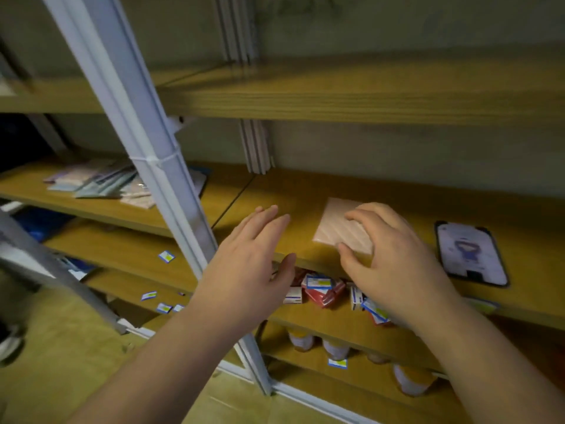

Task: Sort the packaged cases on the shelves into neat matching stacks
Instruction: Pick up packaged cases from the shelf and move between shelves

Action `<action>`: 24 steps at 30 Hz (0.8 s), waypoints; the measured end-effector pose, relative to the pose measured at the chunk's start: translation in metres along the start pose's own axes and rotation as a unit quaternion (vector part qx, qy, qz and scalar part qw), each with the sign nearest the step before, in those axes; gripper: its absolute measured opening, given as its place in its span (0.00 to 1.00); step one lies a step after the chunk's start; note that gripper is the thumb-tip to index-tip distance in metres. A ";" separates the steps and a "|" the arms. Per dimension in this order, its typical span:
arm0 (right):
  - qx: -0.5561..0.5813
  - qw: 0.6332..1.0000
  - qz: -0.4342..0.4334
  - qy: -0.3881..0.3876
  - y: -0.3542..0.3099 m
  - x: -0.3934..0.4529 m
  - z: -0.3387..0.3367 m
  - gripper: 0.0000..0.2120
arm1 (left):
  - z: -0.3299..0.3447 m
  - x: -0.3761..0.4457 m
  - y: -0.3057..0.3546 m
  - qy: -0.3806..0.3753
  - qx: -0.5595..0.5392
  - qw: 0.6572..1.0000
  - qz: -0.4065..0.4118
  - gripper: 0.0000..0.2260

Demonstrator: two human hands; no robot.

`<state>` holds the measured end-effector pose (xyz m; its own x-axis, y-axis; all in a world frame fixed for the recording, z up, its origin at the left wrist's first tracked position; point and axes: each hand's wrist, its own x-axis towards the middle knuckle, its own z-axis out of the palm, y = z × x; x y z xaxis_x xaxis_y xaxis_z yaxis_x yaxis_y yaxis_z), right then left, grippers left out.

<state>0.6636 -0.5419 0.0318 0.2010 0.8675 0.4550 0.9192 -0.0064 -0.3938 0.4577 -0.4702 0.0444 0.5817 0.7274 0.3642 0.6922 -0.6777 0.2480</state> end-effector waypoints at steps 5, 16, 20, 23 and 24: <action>0.008 1.000 -0.022 -0.002 -0.082 0.006 0.035 0.21 | -0.043 -0.044 -0.069 0.038 -0.028 0.999 -0.012 0.24; 0.020 0.999 -0.048 -0.013 -0.254 0.036 0.142 0.21 | -0.114 -0.116 -0.266 0.060 0.005 0.993 -0.104 0.26; 0.020 0.997 -0.064 -0.032 -0.292 0.047 0.172 0.20 | -0.125 -0.120 -0.309 0.053 -0.002 0.993 -0.107 0.26; 0.007 0.996 -0.077 -0.041 -0.309 0.062 0.191 0.22 | -0.125 -0.112 -0.335 0.058 -0.016 0.992 -0.111 0.26; 0.003 0.996 -0.081 -0.044 -0.312 0.069 0.197 0.22 | -0.123 -0.108 -0.344 0.060 -0.022 0.991 -0.116 0.26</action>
<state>0.3235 -0.3822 0.0286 0.0203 0.8973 0.4410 0.9350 0.1392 -0.3261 0.1043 -0.3294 0.0304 0.3530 0.8475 0.3964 0.7801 -0.5005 0.3755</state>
